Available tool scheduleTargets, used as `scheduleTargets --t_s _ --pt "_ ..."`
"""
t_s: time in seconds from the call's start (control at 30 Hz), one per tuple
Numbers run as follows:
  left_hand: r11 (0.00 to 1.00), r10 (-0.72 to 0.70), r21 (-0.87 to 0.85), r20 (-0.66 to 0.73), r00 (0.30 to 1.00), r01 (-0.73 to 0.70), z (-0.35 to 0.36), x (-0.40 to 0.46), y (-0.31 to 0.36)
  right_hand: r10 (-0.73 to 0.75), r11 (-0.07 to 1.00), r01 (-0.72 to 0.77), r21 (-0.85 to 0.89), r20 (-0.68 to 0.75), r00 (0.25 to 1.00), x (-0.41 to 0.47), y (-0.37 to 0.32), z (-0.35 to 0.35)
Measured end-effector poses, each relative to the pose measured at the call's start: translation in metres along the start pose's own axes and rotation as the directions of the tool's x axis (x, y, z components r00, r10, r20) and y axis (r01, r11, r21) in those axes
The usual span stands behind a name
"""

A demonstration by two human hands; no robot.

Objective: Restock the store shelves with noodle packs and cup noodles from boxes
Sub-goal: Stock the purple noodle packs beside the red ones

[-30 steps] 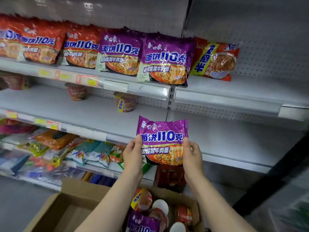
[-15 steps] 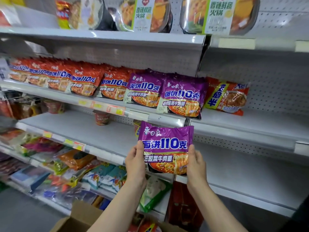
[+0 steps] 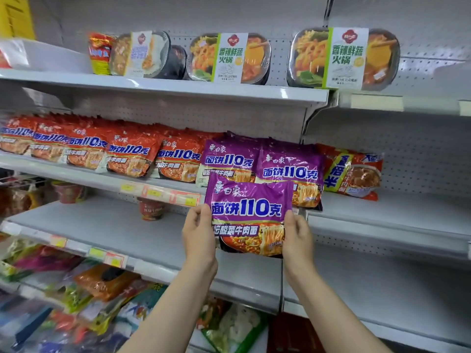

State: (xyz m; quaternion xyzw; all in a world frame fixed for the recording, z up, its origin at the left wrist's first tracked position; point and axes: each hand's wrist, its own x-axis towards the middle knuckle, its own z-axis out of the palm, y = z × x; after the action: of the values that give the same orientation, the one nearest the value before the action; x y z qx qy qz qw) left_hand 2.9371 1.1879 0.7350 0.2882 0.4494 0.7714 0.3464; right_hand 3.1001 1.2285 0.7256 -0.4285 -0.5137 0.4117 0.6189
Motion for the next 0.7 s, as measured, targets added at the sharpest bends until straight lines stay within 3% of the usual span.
scheduleTargets --t_s 0.37,0.57,0.7 --pt "0.999 -0.028 -0.041 0.177 0.984 0.036 -0.024 0.102 0.04 -0.176 0.968 0.143 -0.204 -0.154 0.972 0.038 -0.022 0.059" --pt "0.974 0.055 0.193 0.304 0.951 -0.119 -0.027 0.161 0.06 -0.262 0.922 0.169 -0.347 -0.242 0.934 0.076 -0.038 0.084" --pt "0.896 0.119 0.362 0.365 0.924 -0.258 -0.023 0.188 0.067 -0.319 0.861 0.153 -0.486 -0.282 0.905 0.093 -0.046 0.093"
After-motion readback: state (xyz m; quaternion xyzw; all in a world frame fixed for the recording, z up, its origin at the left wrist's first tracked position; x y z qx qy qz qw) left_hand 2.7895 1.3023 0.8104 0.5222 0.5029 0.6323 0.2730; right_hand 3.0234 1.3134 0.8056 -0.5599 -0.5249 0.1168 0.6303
